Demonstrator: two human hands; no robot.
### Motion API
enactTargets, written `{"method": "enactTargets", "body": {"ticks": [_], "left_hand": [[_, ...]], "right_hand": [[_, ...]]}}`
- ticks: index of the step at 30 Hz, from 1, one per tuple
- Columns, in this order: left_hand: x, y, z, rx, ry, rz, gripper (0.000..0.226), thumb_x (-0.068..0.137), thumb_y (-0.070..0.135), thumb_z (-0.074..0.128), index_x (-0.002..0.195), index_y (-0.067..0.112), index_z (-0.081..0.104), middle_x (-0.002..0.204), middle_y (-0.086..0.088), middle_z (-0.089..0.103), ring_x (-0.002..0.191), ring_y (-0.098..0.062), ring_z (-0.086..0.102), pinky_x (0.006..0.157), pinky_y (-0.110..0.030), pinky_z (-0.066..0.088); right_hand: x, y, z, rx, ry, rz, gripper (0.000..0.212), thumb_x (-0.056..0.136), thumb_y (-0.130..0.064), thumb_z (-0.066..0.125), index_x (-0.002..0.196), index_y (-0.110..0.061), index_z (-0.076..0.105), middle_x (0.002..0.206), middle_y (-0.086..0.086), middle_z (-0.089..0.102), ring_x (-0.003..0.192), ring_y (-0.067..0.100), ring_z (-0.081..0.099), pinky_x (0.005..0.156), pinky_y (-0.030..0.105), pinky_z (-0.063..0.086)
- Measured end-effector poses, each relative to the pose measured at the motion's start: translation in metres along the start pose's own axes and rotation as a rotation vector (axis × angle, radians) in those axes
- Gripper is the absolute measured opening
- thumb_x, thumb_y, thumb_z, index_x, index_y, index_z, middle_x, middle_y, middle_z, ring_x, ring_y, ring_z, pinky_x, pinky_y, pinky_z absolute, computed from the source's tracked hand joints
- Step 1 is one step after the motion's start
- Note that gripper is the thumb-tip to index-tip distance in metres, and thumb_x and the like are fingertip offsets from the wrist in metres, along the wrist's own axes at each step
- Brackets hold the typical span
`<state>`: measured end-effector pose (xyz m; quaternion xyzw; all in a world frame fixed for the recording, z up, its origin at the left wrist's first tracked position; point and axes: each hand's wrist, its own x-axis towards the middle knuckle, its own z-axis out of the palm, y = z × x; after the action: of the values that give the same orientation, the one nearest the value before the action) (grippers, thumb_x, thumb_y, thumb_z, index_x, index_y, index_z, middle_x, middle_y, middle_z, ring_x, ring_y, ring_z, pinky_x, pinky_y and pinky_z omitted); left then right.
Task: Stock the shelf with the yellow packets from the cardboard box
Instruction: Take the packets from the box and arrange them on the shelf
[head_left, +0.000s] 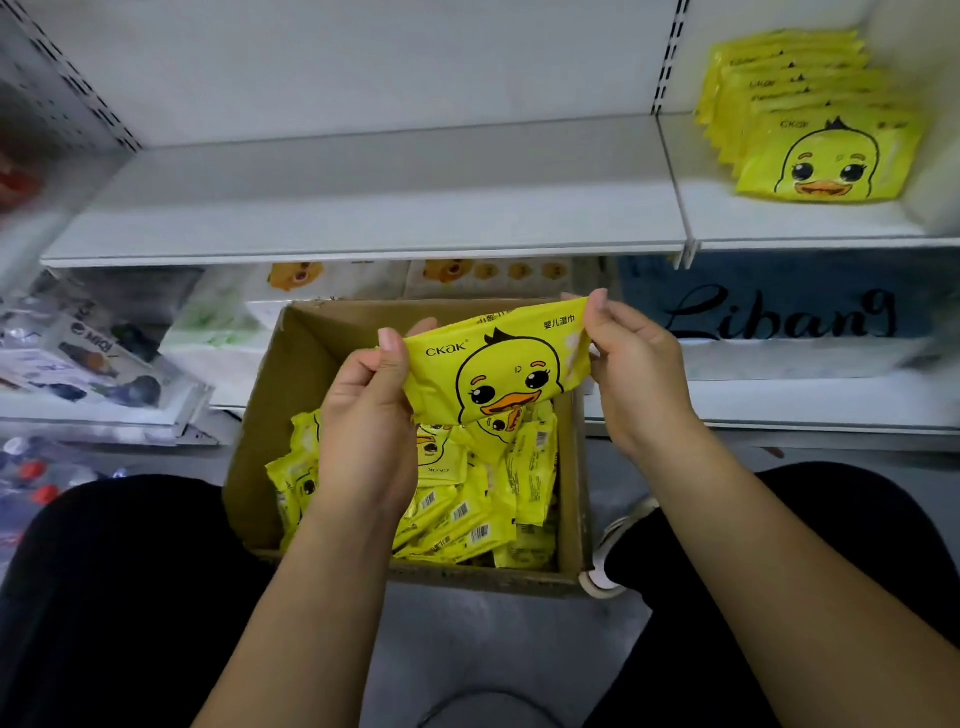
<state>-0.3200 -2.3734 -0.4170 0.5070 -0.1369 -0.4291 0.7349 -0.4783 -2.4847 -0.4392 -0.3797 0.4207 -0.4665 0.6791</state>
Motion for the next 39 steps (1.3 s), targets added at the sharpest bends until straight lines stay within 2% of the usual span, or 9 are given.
{"method": "enactTargets", "body": {"ticks": [7, 11, 14, 19, 24, 27, 32, 37, 39], "left_hand": [[0.012, 0.001, 0.013, -0.036, 0.046, -0.028, 0.025, 0.105, 0.025, 0.052, 0.083, 0.014, 0.052, 0.113, -0.005, 0.078, 0.102, -0.020, 0.075, 0.091, -0.046, 0.059], [0.017, -0.006, 0.015, 0.137, 0.064, -0.066, 0.025, 0.102, 0.036, 0.058, 0.091, 0.014, 0.060, 0.107, -0.003, 0.078, 0.093, -0.020, 0.075, 0.072, -0.039, 0.062], [0.015, -0.011, 0.011, 0.362, -0.013, -0.206, 0.046, 0.091, 0.054, 0.065, 0.114, 0.014, 0.067, 0.123, -0.012, 0.071, 0.107, -0.030, 0.071, 0.088, -0.049, 0.061], [0.012, -0.019, 0.008, 0.287, -0.002, -0.232, 0.047, 0.104, 0.022, 0.055, 0.140, -0.007, 0.045, 0.108, -0.026, 0.074, 0.100, -0.030, 0.076, 0.081, -0.034, 0.064], [0.013, -0.013, 0.019, 0.138, 0.040, -0.223, 0.029, 0.106, 0.021, 0.053, 0.123, -0.001, 0.060, 0.103, -0.024, 0.076, 0.098, -0.031, 0.077, 0.082, -0.035, 0.064], [0.014, -0.010, 0.026, 0.094, 0.047, -0.229, 0.026, 0.107, 0.025, 0.051, 0.118, 0.004, 0.063, 0.105, -0.025, 0.076, 0.098, -0.033, 0.076, 0.080, -0.036, 0.064], [0.015, -0.018, 0.033, 0.032, 0.089, -0.218, 0.030, 0.106, 0.017, 0.054, 0.126, -0.004, 0.060, 0.105, -0.025, 0.075, 0.093, -0.033, 0.077, 0.080, -0.038, 0.064], [0.016, -0.028, 0.045, -0.090, 0.153, -0.297, 0.017, 0.105, 0.013, 0.055, 0.116, 0.001, 0.060, 0.105, -0.026, 0.069, 0.079, -0.029, 0.078, 0.069, -0.035, 0.065], [0.016, -0.030, 0.047, -0.089, 0.127, -0.307, 0.024, 0.105, 0.012, 0.055, 0.123, -0.002, 0.057, 0.108, -0.027, 0.069, 0.083, -0.031, 0.078, 0.067, -0.034, 0.064]], "right_hand": [[0.008, -0.002, 0.001, 0.050, 0.057, 0.025, 0.019, 0.097, -0.022, 0.063, 0.084, -0.010, 0.071, 0.065, 0.008, 0.059, 0.053, 0.018, 0.050, 0.051, 0.026, 0.047], [0.022, 0.003, -0.006, 0.098, 0.084, 0.107, 0.025, 0.095, -0.031, 0.065, 0.101, -0.007, 0.072, 0.085, 0.012, 0.068, 0.079, 0.028, 0.061, 0.077, 0.042, 0.052], [0.031, 0.003, -0.016, 0.156, 0.033, 0.249, 0.042, 0.099, -0.039, 0.056, 0.125, -0.007, 0.064, 0.113, 0.013, 0.073, 0.104, 0.032, 0.070, 0.092, 0.051, 0.055], [0.032, -0.003, -0.020, 0.222, -0.104, 0.310, 0.045, 0.102, -0.038, 0.050, 0.130, -0.005, 0.060, 0.119, 0.014, 0.072, 0.105, 0.027, 0.071, 0.081, 0.040, 0.061], [0.024, -0.011, -0.028, 0.122, -0.346, 0.232, 0.037, 0.104, -0.011, 0.047, 0.141, -0.017, 0.050, 0.130, 0.013, 0.067, 0.113, 0.033, 0.068, 0.089, 0.049, 0.059], [0.021, -0.016, -0.036, 0.063, -0.394, 0.149, 0.045, 0.103, -0.002, 0.045, 0.145, -0.018, 0.044, 0.127, 0.012, 0.068, 0.109, 0.031, 0.070, 0.082, 0.041, 0.061], [0.022, -0.018, -0.049, -0.014, -0.338, 0.053, 0.049, 0.102, 0.000, 0.046, 0.148, -0.015, 0.040, 0.128, 0.013, 0.068, 0.110, 0.032, 0.070, 0.082, 0.038, 0.061], [0.024, -0.020, -0.060, -0.081, -0.269, 0.035, 0.045, 0.102, 0.003, 0.045, 0.144, -0.013, 0.048, 0.124, 0.010, 0.070, 0.109, 0.031, 0.070, 0.094, 0.048, 0.056], [0.026, -0.021, -0.065, -0.103, -0.257, 0.031, 0.042, 0.102, 0.002, 0.045, 0.141, -0.014, 0.050, 0.126, 0.010, 0.069, 0.112, 0.033, 0.068, 0.099, 0.053, 0.053]]}}
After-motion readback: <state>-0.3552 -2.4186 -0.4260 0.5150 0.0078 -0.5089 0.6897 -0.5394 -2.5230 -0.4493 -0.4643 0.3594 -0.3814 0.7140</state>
